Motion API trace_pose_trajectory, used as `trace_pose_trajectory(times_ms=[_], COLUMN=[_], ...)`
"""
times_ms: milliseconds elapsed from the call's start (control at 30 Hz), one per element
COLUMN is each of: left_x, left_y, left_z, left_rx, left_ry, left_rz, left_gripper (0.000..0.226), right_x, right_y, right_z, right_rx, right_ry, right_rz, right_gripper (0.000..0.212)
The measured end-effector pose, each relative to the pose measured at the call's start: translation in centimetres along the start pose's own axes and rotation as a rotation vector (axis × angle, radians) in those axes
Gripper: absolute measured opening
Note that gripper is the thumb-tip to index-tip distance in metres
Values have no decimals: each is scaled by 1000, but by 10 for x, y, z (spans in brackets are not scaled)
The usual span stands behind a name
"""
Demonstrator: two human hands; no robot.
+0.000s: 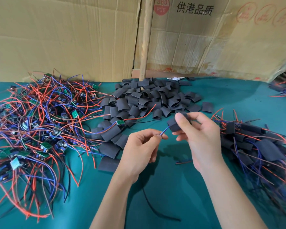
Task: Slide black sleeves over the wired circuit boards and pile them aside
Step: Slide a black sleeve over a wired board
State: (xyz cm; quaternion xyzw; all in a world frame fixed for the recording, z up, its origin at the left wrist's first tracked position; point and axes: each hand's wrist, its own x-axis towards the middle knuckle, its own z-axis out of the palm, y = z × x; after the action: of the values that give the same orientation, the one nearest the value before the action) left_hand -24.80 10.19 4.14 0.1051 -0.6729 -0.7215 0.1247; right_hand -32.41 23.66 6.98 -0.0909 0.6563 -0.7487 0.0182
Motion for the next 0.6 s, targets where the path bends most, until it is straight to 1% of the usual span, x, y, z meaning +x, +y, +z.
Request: trace_pose_trajectory(times_ms=[100, 133, 233, 333, 367, 433, 500, 600], left_x=[0, 0, 1, 1, 1, 1, 0, -1], left_y=[-1, -1, 0, -2, -3, -5, -4, -2], left_z=[0, 1, 2, 2, 1, 0, 0, -1], left_rx=[1, -3, -8, -16, -18, -18, -10, 34], left_ry=[26, 35, 37, -4, -8, -6, 2, -1], left_rz=[0, 2, 7, 20, 29, 36, 27, 8], left_gripper=[12, 12, 34, 42, 44, 45, 45, 52], right_x=[-5, -6, -10, -13, -13, -13, -11, -9], right_y=[8, 10, 14, 18, 20, 22, 22, 21], right_z=[8, 10, 16, 23, 25, 24, 20, 16], right_rx=[-55, -50, -6, 74, 111, 143, 102, 81], right_ry=[-75, -92, -138, -151, -170, -223, -236, -199], right_rz=[43, 57, 85, 197, 243, 305, 300, 257], right_gripper=[14, 18, 33, 47, 46, 33, 19, 7])
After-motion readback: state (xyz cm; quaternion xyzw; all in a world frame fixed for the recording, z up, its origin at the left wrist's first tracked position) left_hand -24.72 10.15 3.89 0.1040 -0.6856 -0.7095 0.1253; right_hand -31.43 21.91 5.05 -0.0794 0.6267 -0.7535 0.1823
